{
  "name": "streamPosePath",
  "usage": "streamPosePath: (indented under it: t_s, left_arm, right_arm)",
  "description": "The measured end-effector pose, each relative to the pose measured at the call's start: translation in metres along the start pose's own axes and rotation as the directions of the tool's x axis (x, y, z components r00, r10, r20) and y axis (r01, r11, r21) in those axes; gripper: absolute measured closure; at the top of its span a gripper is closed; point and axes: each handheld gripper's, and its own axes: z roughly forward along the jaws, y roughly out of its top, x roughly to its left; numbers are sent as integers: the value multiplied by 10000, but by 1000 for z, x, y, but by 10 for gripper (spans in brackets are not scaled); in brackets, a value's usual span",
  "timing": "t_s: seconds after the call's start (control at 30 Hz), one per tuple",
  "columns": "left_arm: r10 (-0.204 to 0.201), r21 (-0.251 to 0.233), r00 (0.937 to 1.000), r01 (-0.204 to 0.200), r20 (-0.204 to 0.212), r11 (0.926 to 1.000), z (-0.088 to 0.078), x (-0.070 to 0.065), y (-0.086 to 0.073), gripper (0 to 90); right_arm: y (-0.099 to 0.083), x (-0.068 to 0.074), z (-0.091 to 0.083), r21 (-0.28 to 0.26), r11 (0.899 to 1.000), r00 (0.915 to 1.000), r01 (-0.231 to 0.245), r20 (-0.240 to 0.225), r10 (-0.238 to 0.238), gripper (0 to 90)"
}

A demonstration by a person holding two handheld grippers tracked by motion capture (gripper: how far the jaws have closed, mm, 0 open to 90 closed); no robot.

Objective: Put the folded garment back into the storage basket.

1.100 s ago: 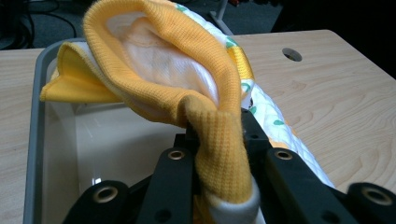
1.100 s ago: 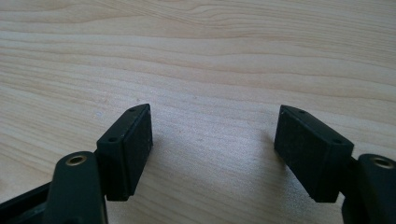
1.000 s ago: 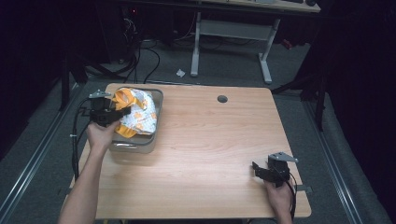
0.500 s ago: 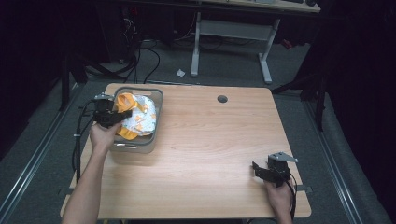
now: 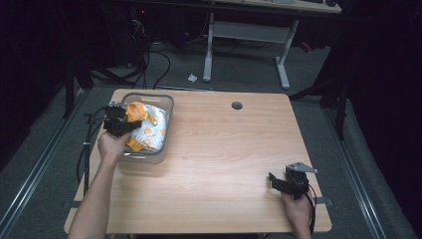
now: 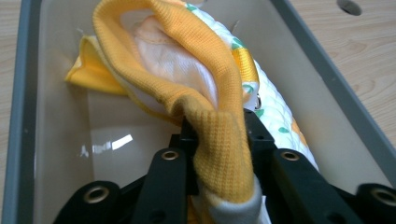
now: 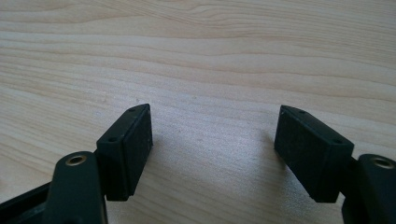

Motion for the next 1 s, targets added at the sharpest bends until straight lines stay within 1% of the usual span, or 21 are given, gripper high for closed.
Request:
streamPosePath:
  t_s: [0.07, 0.13, 0.23, 0.27, 0.33, 0.5, 0.67, 0.73, 0.87, 0.93, 1.0]
  left_arm:
    - [-136, 69, 9999, 137, -107, 9999, 0, 1, 0, 671]
    - [-274, 16, 9993, 274, -240, 9996, 0, 1, 0, 573]
    - [-223, -108, 9976, 216, -662, 9997, -3, 2, 0, 431]
    - [-246, -145, 9972, 236, -702, 9996, -4, 2, 0, 404]
    - [-90, -331, 9960, 60, -889, 9994, -9, 0, 0, 356]
    - [27, -1092, 9961, -124, -884, 9939, -26, -8, 3, 343]
    - [427, -1388, 9968, -518, -677, 9890, -41, -21, 2, 338]
    - [594, -1565, 9965, -679, -585, 9853, -46, -29, 2, 338]
    - [675, -2026, 9975, -704, -212, 9767, -56, -43, 3, 336]
    - [747, -2133, 9972, -736, -29, 9742, -58, -51, 3, 336]
    - [910, -2164, 9958, -864, 114, 9725, -60, -59, 2, 335]
  right_arm:
    - [0, 0, 0, 2, 10000, 10000, 0, 1, 0, 282]
    - [0, 0, 0, 2, 10000, 10000, -2, 2, 2, 282]
    - [0, 0, 0, 2, 10000, 10000, -2, 1, 2, 282]
    - [0, 0, 0, 2, 10000, 10000, -2, 1, 2, 282]
    - [0, 0, 0, 0, 10000, 10000, -3, 1, 3, 282]
    - [0, 0, 0, 0, 10000, 10000, -2, 2, 2, 282]
    - [0, 0, 0, -6, 10000, 10000, -5, 1, 5, 283]
    - [0, 0, 0, -7, 10000, 10000, -8, 2, 8, 283]
    - [0, 0, 0, -7, 10000, 10000, -8, 2, 8, 283]
    - [0, 0, 0, -7, 10000, 10000, -8, 2, 8, 283]
    - [0, 0, 0, 7, 10000, 10000, -7, 2, 7, 283]
